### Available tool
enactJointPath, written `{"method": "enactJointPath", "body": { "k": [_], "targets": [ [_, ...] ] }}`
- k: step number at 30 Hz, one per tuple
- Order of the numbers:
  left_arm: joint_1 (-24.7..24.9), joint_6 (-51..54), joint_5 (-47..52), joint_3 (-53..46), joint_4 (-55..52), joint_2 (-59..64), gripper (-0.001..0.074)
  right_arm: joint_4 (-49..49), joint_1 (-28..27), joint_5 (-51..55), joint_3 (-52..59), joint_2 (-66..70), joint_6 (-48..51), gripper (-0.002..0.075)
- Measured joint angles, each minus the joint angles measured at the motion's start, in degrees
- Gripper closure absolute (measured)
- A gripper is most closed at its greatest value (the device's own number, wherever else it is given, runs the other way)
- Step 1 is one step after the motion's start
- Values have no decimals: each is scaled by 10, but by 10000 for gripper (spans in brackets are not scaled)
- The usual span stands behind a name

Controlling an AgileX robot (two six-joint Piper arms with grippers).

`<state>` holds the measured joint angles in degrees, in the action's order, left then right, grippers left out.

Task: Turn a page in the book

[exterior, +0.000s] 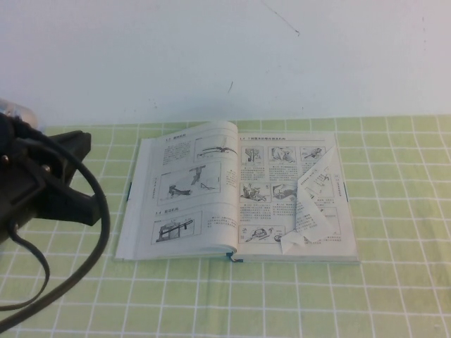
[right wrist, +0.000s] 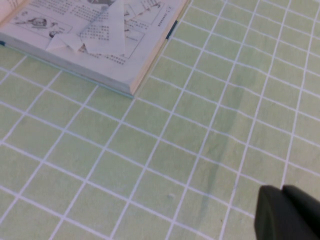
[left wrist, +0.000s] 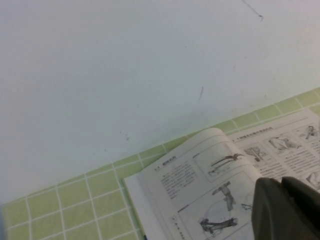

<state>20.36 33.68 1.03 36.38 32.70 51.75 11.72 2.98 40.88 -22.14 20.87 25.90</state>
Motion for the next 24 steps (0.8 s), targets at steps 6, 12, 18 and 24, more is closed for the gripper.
{"method": "enactJointPath", "body": {
  "k": [6, 12, 18, 24],
  "targets": [
    [-14, 51, -7, -20, -1, -31, 739, 5, -1, 1, 0, 0, 0, 727],
    [-17, 148, -56, -110, -1, -149, 739, 12, -1, 4, 0, 0, 0, 727],
    [-67, 150, -70, -240, 6, -312, 739, 15, -2, 4, 0, 0, 0, 727],
    [-155, 149, -10, -321, 38, -445, 739, 15, -2, 4, 0, 0, 0, 727]
  ]
}}
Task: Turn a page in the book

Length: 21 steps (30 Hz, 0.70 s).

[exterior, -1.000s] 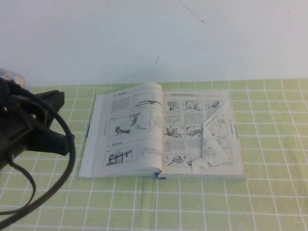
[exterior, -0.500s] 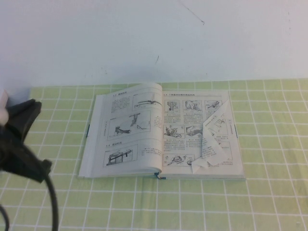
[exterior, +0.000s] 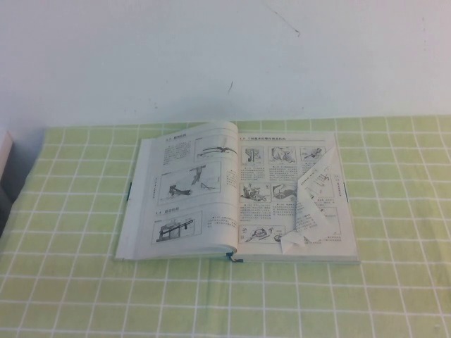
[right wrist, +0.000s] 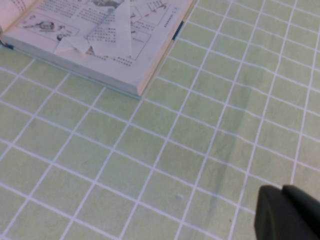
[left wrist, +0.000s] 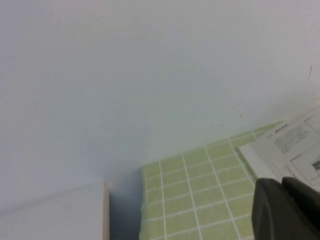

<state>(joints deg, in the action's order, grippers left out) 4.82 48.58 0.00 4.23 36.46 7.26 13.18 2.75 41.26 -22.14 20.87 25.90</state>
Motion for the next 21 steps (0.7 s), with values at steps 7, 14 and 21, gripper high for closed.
{"method": "enactJointPath", "body": {
  "k": [7, 14, 21],
  "targets": [
    [-51, -5, 59, -56, 4, -76, 739, 0, 0, 0, 0, 0, 0, 727],
    [-52, -17, 97, -56, -6, -78, 739, 1, 0, 1, 0, 0, 0, 727],
    [-52, -52, 134, -56, -48, -78, 739, 5, 0, 1, 0, 0, 0, 727]
  ]
}}
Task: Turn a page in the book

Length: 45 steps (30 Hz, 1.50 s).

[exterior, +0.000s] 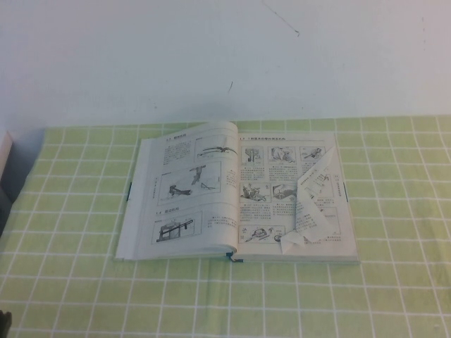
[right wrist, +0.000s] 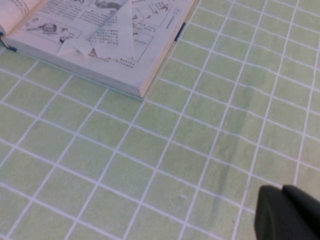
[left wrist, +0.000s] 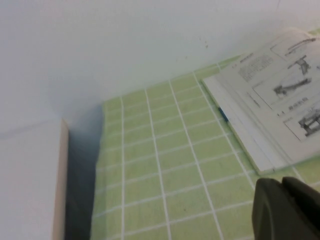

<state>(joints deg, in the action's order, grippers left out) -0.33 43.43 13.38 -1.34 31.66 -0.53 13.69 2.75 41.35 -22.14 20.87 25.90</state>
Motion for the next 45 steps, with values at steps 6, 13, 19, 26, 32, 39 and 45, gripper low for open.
{"method": "enactJointPath", "body": {
  "k": [6, 13, 19, 26, 32, 39, 45],
  "targets": [
    [0, -243, 62, 3, -142, -1, 739, 2, 0, 0, 0, 0, 0, 727],
    [-5, -314, 66, 5, -189, -1, 739, 3, 0, 0, 0, 0, 0, 727],
    [-39, -371, 66, 5, -194, -1, 739, 4, 0, 0, 0, 0, 0, 727],
    [-11, -370, 66, 5, -195, -1, 739, 4, 0, 0, 0, 0, 0, 728],
    [-10, -400, 66, 5, -196, -1, 739, 4, 0, 0, 0, 0, 0, 728],
    [-10, -404, 66, 5, -207, -1, 739, 4, 0, 0, 0, 0, 0, 728],
    [1, -404, 66, 5, -221, -1, 739, 4, 0, 0, 0, 0, 0, 728]
  ]
}}
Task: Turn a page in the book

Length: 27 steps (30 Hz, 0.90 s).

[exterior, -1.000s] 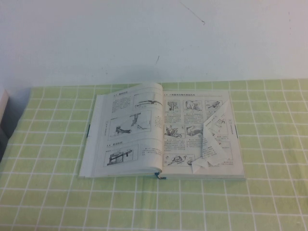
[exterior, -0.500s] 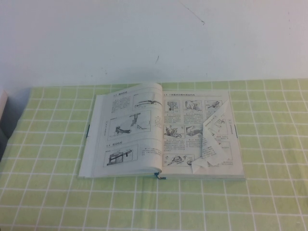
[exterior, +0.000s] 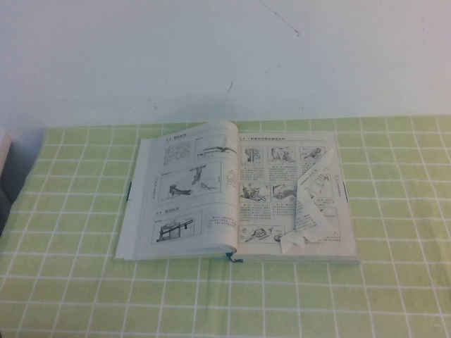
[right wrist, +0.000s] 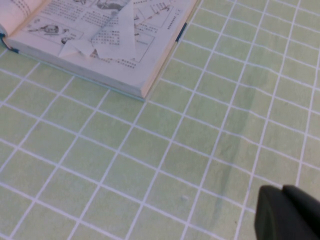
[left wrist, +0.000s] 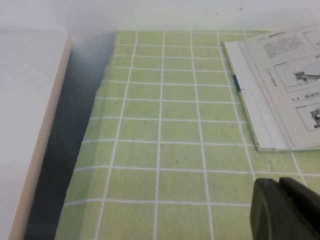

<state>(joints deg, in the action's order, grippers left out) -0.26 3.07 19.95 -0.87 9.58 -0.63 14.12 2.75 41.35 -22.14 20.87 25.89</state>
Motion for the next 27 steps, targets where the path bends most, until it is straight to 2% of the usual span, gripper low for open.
{"method": "enactJointPath", "body": {
  "k": [4, 27],
  "targets": [
    [16, 0, 0, 0, -2, 0, 739, 0, 0, 0, 0, 0, 0, 728],
    [17, -10, -1, 0, -25, 0, 739, 0, 0, 0, 0, 0, -1, 728]
  ]
}}
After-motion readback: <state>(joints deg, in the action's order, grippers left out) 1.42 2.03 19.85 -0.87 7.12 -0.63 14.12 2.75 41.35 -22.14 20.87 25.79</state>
